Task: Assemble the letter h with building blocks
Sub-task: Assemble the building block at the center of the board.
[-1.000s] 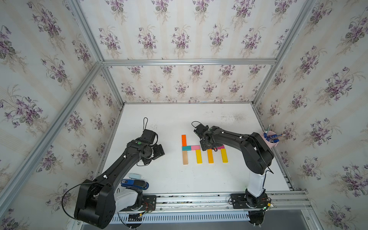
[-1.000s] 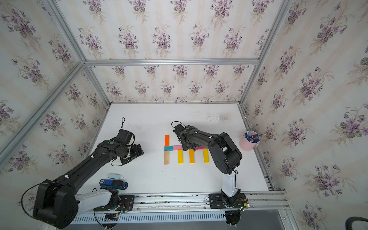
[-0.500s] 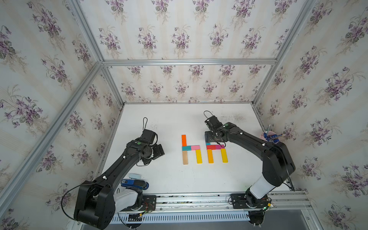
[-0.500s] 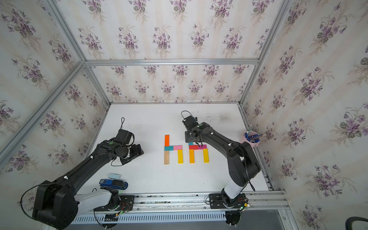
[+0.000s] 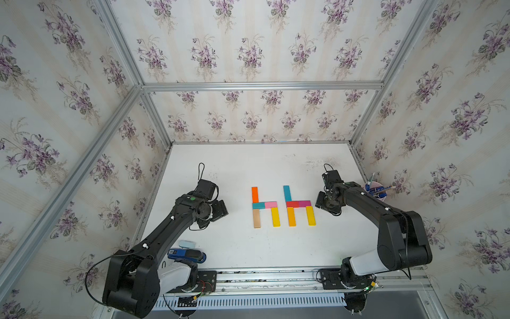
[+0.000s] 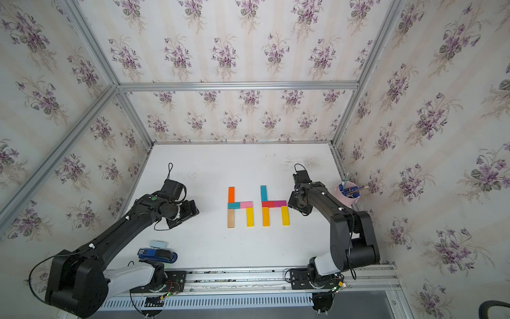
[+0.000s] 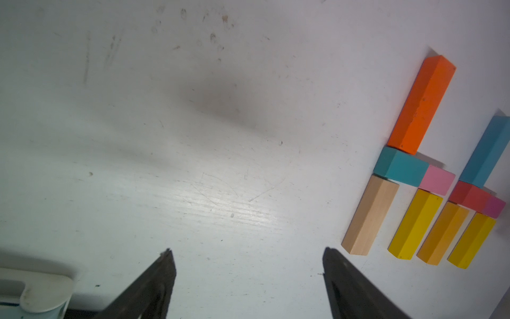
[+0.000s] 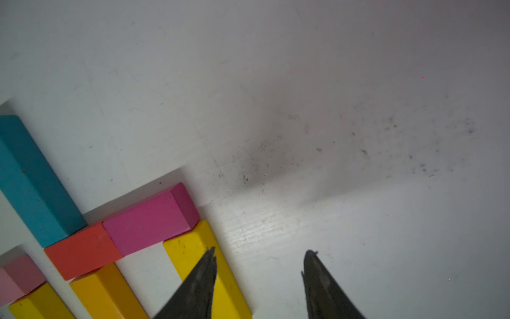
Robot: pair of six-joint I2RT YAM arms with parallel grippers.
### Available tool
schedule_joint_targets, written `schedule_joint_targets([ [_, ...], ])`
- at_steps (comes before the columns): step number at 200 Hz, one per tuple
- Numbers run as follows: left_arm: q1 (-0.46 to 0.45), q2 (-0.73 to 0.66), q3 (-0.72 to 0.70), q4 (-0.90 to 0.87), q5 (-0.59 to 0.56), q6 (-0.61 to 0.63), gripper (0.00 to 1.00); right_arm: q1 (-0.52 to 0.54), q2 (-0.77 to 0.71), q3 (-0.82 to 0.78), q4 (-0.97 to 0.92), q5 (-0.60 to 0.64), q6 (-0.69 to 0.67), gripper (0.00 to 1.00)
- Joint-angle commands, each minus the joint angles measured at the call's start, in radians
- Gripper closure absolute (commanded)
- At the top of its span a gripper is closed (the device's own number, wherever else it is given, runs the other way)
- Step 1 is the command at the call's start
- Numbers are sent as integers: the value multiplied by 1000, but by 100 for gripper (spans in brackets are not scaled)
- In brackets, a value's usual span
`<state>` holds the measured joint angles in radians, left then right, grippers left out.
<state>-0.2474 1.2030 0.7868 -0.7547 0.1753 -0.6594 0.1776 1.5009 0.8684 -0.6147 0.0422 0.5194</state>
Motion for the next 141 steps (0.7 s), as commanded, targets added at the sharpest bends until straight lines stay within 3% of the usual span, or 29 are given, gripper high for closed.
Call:
schedule_joint_targets([
  [1, 1, -3, 2, 2, -10, 10, 14, 0, 38, -6, 28, -4, -15, 49],
  [47, 1, -2, -6, 5, -10, 9, 14, 10, 75, -34, 66, -36, -42, 49],
  [141, 0, 2, -3, 3, -8, 9, 14, 38, 63, -20, 17, 27, -21, 49],
])
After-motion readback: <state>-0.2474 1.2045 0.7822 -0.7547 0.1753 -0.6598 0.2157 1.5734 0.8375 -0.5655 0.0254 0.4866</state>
